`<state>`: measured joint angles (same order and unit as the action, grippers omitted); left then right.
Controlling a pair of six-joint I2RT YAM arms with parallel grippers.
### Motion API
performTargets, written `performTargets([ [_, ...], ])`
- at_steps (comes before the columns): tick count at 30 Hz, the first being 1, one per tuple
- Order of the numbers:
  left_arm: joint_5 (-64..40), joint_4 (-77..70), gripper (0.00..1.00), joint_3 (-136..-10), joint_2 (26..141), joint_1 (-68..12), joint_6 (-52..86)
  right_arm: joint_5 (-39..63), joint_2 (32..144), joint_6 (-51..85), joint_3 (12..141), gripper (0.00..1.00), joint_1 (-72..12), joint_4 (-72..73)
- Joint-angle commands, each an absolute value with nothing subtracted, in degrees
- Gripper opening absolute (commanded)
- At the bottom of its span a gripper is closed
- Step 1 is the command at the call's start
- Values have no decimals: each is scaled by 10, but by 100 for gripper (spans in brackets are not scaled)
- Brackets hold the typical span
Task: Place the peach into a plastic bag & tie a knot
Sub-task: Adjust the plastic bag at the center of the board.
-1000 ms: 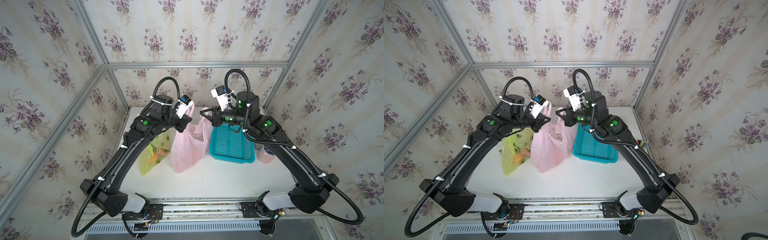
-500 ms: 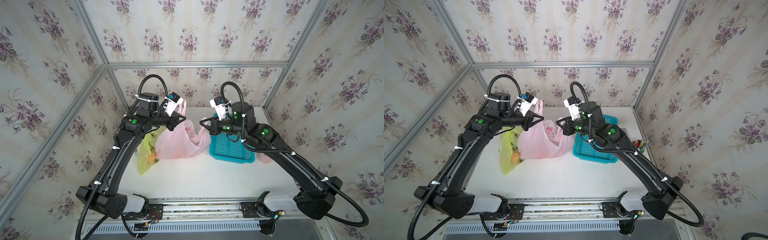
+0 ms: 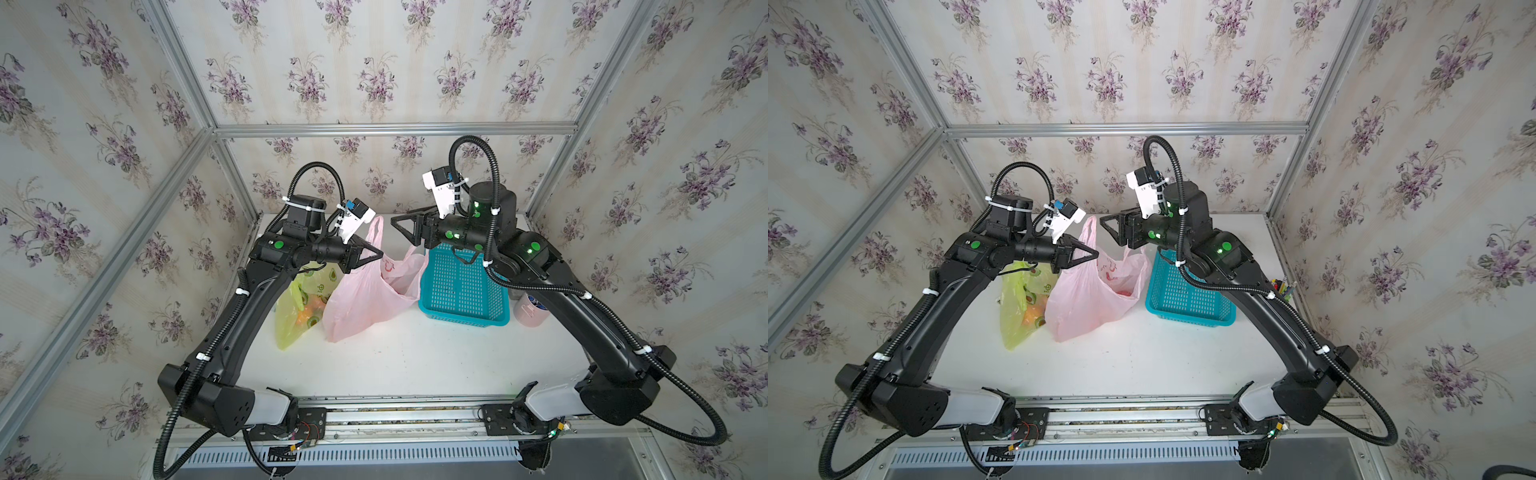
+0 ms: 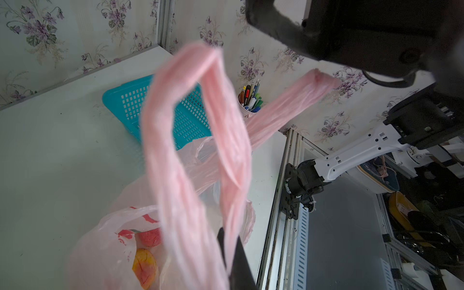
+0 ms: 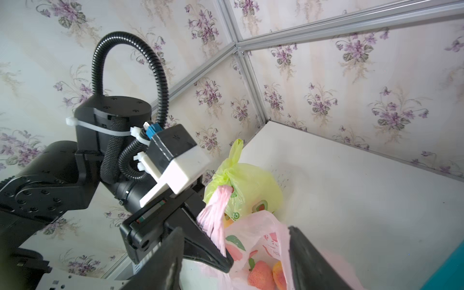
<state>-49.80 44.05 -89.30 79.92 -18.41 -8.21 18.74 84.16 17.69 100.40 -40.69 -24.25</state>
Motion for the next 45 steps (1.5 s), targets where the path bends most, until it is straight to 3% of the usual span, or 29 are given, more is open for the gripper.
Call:
performTargets([
  [1, -514, 435, 2, -893, 794, -185, -84, 224, 870, 169, 1033, 58, -403, -255],
  [7, -515, 435, 3, -892, 791, -187, -84, 270, 900, 187, 1042, 59, -403, -236],
  [11, -514, 435, 3, -888, 792, -189, -84, 293, 911, 194, 1048, 54, -403, -222],
  [16, -512, 435, 3, -886, 789, -190, -86, 304, 926, 200, 1057, 37, -403, -222],
  [20, -512, 435, 5, -886, 787, -191, -85, 305, 932, 203, 1057, 12, -403, -219],
  [22, -502, 435, 20, -886, 785, -191, -81, 295, 931, 212, 1053, 0, -403, -212],
  [23, -491, 435, 37, -884, 782, -192, -78, 289, 927, 220, 1048, 0, -403, -204],
  [24, -474, 435, 46, -881, 777, -193, -75, 280, 921, 230, 1038, 0, -403, -193],
  [26, -412, 423, 58, -867, 760, -201, -64, 261, 909, 248, 1020, 0, -403, -171],
  [36, -170, 204, 67, -697, 625, -261, 16, 219, 899, 312, 992, 0, -405, -114],
  [45, 60, 76, 67, -649, 603, -358, 5, 221, 909, 339, 993, 0, -408, -90],
])
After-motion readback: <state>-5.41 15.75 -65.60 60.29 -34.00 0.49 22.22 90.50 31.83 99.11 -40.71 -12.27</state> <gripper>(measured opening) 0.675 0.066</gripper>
